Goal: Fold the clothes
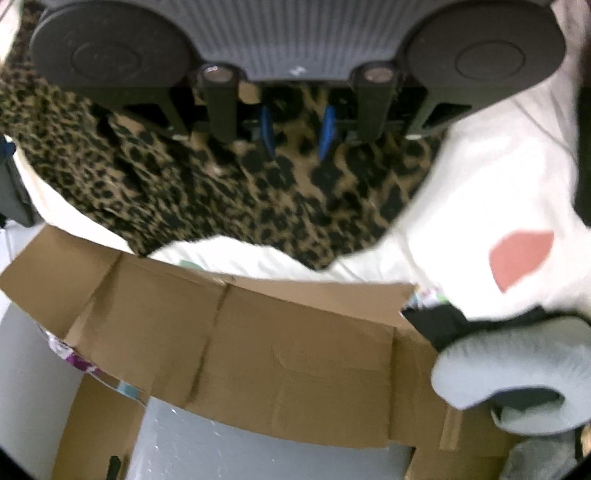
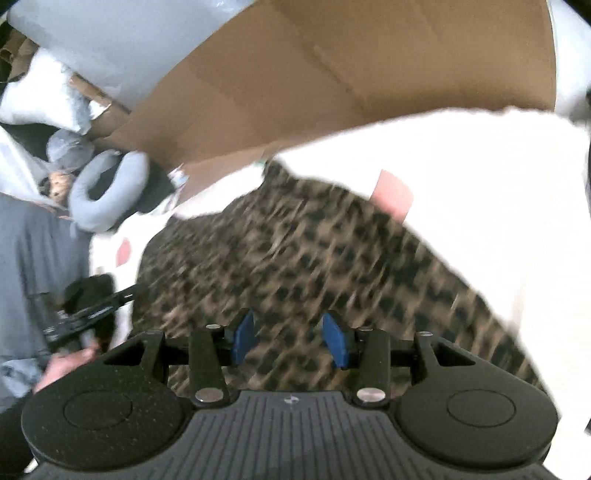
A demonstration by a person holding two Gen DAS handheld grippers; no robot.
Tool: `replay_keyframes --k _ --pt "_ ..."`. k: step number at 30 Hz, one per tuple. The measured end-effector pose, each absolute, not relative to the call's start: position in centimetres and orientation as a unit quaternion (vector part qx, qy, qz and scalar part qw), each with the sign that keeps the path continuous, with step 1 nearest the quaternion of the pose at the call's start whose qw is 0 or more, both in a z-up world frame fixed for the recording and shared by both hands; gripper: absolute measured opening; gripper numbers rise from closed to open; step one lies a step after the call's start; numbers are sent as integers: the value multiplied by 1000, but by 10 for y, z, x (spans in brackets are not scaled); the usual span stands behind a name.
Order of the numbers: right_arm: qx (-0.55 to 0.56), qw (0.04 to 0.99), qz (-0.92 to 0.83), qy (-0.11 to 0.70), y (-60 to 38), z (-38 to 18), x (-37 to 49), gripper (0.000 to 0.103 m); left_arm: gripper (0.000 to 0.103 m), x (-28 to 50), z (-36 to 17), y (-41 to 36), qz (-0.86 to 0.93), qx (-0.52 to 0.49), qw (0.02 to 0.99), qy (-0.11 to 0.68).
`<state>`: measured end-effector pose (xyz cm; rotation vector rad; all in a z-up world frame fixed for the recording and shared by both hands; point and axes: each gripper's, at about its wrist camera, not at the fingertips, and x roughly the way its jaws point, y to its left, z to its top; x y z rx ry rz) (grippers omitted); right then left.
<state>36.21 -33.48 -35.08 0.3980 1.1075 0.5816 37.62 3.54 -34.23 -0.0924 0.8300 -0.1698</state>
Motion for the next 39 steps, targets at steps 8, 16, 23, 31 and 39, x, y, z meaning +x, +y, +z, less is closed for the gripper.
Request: replay_keyframes --k 8,16,23,31,39 --pt "76 852 207 475 -335 -364 393 49 49 409 -349 56 -39 3 908 418" --pt "46 856 200 475 -336 -374 403 54 51 416 -365 68 -13 33 896 443" --pt "-1 845 211 492 -318 -388 411 49 11 413 -370 81 -35 10 888 459" --pt "-18 846 184 499 -319 -392 417 3 5 414 -368 87 -26 43 889 455" --pt "-1 853 201 481 -310 -369 416 51 40 413 -343 96 -59 4 904 424"
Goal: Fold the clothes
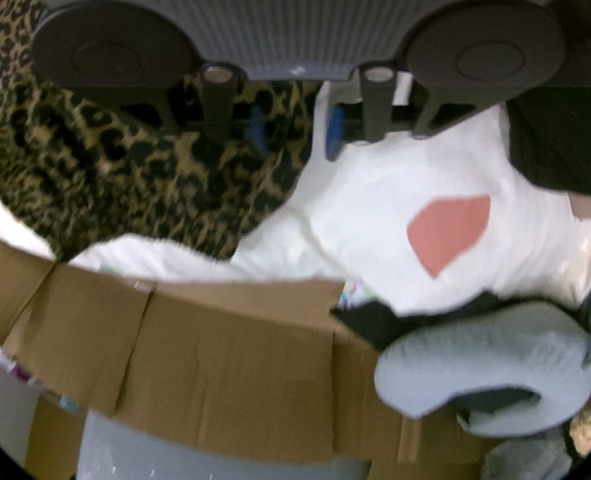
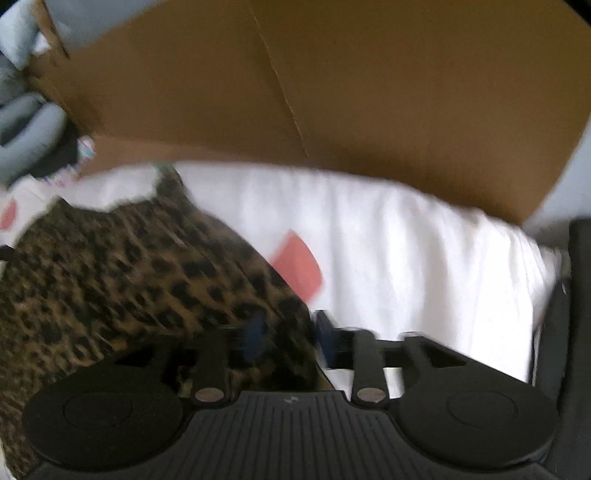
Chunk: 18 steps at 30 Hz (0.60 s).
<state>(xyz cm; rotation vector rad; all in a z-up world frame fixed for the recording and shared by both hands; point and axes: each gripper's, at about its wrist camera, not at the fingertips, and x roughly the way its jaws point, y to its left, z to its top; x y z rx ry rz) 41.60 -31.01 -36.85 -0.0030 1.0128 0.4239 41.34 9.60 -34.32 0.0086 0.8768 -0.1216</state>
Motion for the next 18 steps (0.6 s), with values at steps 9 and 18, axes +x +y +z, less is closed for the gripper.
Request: replay_keyframes --k 9,18 --pt "-18 855 254 452 -261 -358 451 52 49 455 -339 64 -95 26 900 424" --pt "-67 849 291 436 -203 -365 470 52 48 485 -354 38 -95 73 884 451"
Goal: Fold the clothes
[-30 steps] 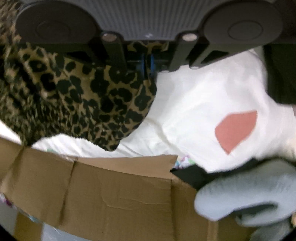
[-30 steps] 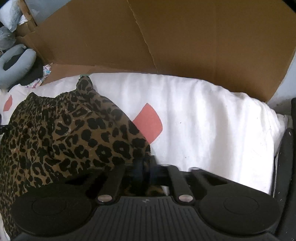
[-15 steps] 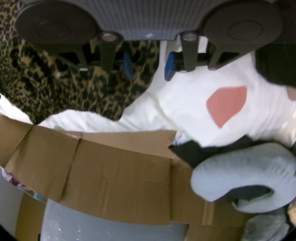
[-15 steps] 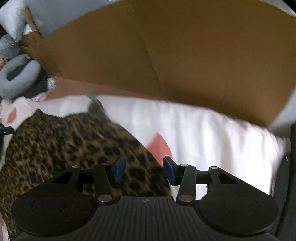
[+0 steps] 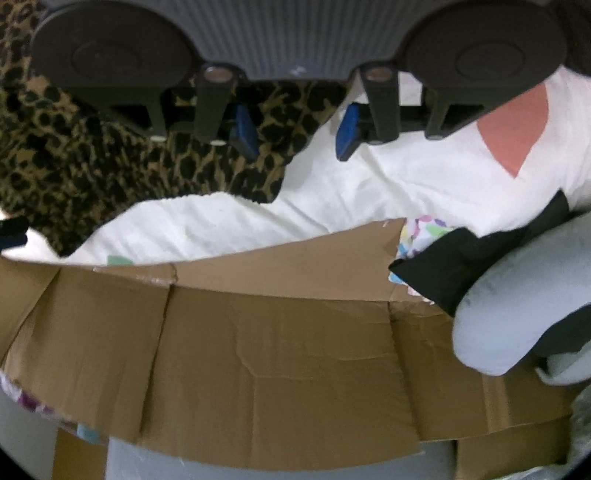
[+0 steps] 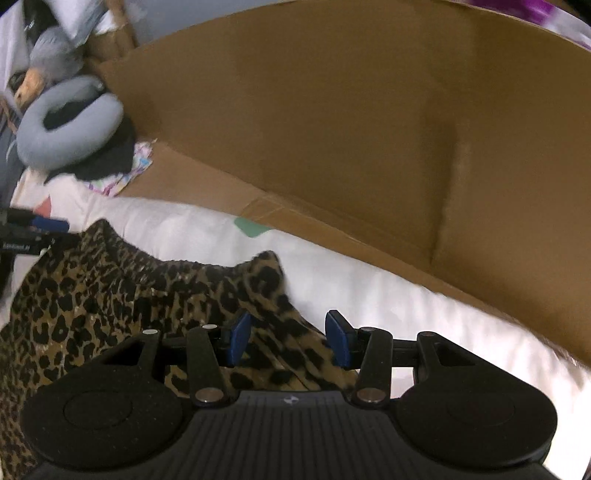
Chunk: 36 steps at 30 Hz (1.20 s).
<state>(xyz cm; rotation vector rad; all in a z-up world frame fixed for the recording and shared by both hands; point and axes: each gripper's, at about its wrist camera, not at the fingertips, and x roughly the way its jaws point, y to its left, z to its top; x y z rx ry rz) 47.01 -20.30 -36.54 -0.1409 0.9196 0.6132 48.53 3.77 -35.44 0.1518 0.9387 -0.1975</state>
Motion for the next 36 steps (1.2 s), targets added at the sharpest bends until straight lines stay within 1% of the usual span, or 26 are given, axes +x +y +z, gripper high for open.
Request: replay_keyframes --k 6,8,9,10,11,13,16,18,22,24,26,27,28,29,30,31,32,33,36 --pt "-112 843 282 444 -178 -380 475 50 48 493 -367 29 -111 90 869 473" --pt "-109 843 277 447 -178 -383 477 44 47 494 -369 27 -116 104 867 473" --pt "-106 844 276 448 -179 -384 479 29 44 496 -370 28 -117 100 866 476" --pt "-103 845 275 448 -180 -384 481 19 27 496 -370 28 -119 101 864 479" --pt "-102 847 273 445 -181 -383 481 17 21 496 -371 27 -122 102 862 481" --pt "-99 852 266 440 -183 -379 482 12 14 494 -371 23 -129 121 861 476" --pt "-73 859 252 440 -191 -375 485 9 11 488 -368 30 -126 114 871 461" --pt "-63 860 240 446 -195 -379 487 5 10 485 -369 34 -116 106 877 454" --pt "-40 858 221 462 -199 -389 492 6 10 486 -376 35 -93 83 880 458" --pt "-49 859 212 464 -196 -391 492 8 15 488 -377 33 -81 85 879 463" --pt "-48 861 198 466 -196 -391 494 16 22 489 -373 31 -74 93 881 458" --pt "-43 864 191 464 -198 -388 494 18 22 488 -370 30 -72 93 882 455" --pt "-40 867 184 461 -200 -384 493 18 21 487 -365 31 -75 85 886 449" --pt "-46 872 184 450 -198 -378 488 20 29 485 -359 33 -80 73 890 443" --pt "-53 878 183 439 -197 -371 484 21 32 483 -354 34 -82 64 893 438" --pt "-58 883 184 429 -195 -365 480 31 35 480 -349 33 -86 65 896 431" --pt "-57 885 193 421 -194 -360 477 36 35 476 -344 31 -89 66 899 424" --pt "-55 886 202 413 -193 -354 473 43 35 472 -340 29 -95 67 902 415" --pt "-44 884 245 397 -188 -342 461 43 33 459 -334 21 -118 53 906 403"
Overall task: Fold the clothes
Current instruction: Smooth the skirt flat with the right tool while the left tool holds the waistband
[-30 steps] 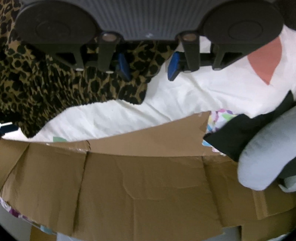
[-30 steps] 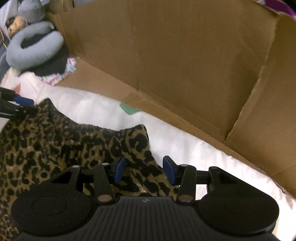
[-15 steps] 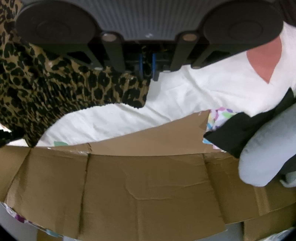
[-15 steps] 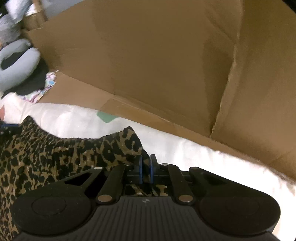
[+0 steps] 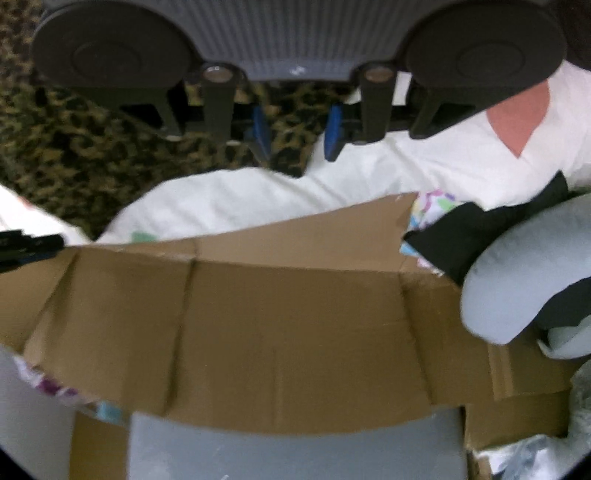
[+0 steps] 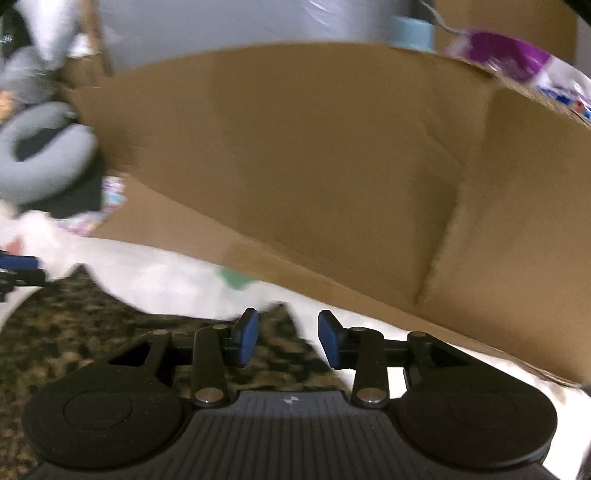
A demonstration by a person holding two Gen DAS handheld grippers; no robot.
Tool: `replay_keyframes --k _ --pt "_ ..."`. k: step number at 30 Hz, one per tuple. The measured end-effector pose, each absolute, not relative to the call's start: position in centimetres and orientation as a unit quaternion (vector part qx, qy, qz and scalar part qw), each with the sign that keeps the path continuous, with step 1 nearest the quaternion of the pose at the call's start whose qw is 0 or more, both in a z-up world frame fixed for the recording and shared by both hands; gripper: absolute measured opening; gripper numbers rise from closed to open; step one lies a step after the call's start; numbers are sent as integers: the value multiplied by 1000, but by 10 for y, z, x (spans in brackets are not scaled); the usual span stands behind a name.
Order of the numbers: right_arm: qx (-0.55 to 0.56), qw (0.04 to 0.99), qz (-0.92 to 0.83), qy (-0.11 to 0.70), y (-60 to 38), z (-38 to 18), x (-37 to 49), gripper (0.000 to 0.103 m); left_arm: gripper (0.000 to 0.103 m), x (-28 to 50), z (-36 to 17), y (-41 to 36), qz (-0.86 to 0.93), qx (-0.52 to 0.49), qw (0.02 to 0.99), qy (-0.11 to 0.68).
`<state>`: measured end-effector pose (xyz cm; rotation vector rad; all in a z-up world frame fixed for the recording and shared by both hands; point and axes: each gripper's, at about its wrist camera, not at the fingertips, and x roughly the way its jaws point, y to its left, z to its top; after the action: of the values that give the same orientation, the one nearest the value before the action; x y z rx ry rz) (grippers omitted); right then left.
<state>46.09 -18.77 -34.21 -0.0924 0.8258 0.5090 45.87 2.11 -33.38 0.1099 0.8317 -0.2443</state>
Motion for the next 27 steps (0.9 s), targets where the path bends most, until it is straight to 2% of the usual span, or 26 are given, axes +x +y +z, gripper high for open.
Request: replay_keyframes --k 8,15,27 --pt "-52 860 325 391 -169 -349 425 43 13 428 -352 8 -135 61 893 425" --pt "-113 840 310 430 -169 -379 409 42 13 430 -376 14 -125 65 884 446" --pt "-93 853 264 441 -175 -392 429 42 12 435 -384 21 -107 34 886 450"
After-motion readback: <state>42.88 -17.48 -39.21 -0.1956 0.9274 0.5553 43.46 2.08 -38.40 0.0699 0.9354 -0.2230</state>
